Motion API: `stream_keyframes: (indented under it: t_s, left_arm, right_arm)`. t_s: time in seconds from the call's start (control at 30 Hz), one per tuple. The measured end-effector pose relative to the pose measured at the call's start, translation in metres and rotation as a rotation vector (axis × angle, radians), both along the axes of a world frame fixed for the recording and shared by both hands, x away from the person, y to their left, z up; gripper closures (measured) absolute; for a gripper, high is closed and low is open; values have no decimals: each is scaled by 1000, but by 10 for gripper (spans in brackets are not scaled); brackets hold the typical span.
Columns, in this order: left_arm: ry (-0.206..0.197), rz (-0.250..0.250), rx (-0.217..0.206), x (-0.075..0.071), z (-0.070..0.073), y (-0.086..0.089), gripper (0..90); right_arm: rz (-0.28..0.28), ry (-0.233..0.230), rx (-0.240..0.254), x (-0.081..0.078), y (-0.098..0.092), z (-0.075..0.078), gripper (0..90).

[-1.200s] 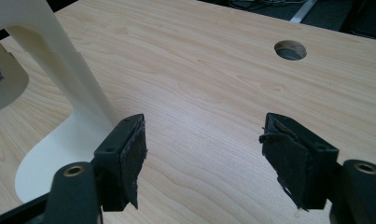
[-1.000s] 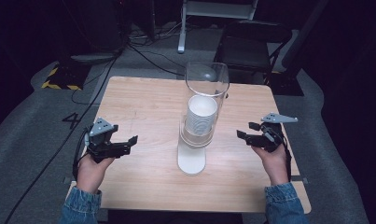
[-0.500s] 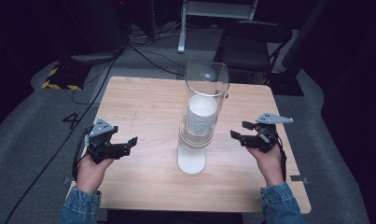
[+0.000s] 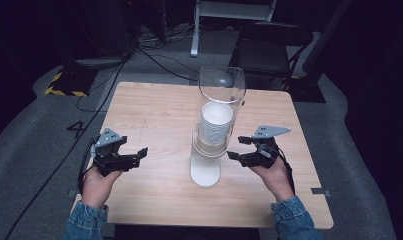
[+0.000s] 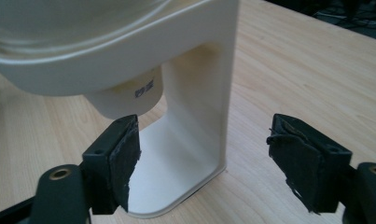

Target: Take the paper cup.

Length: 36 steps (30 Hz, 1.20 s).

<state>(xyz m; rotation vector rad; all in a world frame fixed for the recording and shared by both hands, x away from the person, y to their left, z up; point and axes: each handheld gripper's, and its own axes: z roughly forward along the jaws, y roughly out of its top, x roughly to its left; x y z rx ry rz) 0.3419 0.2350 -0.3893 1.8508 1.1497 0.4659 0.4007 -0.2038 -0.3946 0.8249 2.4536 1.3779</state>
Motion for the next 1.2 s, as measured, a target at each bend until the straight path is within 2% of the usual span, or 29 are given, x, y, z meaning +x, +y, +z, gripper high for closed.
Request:
stream_keyframes:
  t_s: [0.17, 0.2, 0.4, 0.57, 0.7, 0.8, 0.9, 1.0, 1.2]
  left_arm:
    - [6, 0, 0, -1, -1, 0, 154]
    - [8, 2, 3, -1, -2, 0, 154]
    - [16, -5, 6, -2, -4, -2, 154]
    - [20, -5, 7, -2, -5, -3, 154]
    - [31, -13, 14, -2, -7, -4, 154]
    - [39, -19, 17, -1, -8, -5, 155]
    - [47, -17, 15, -1, -10, -6, 154]
    - [56, -20, 21, -1, -11, -6, 154]
    - [57, -20, 21, -1, -12, -7, 154]
  right_arm:
    - [32, 0, 18, -1, 5, 0, 212]
    - [55, -1, 26, -2, 10, 0, 196]
    - [114, -9, 35, -5, 25, -3, 146]
    - [111, 2, 41, -5, 39, -9, 129]
    - [101, -3, 80, -2, 44, -18, 130]
    - [110, -6, 84, -1, 47, -21, 129]
    - [119, -39, 112, -4, 52, -22, 137]
    - [123, -34, 135, -4, 57, -24, 147]
    - [118, -54, 173, -4, 61, -26, 187]
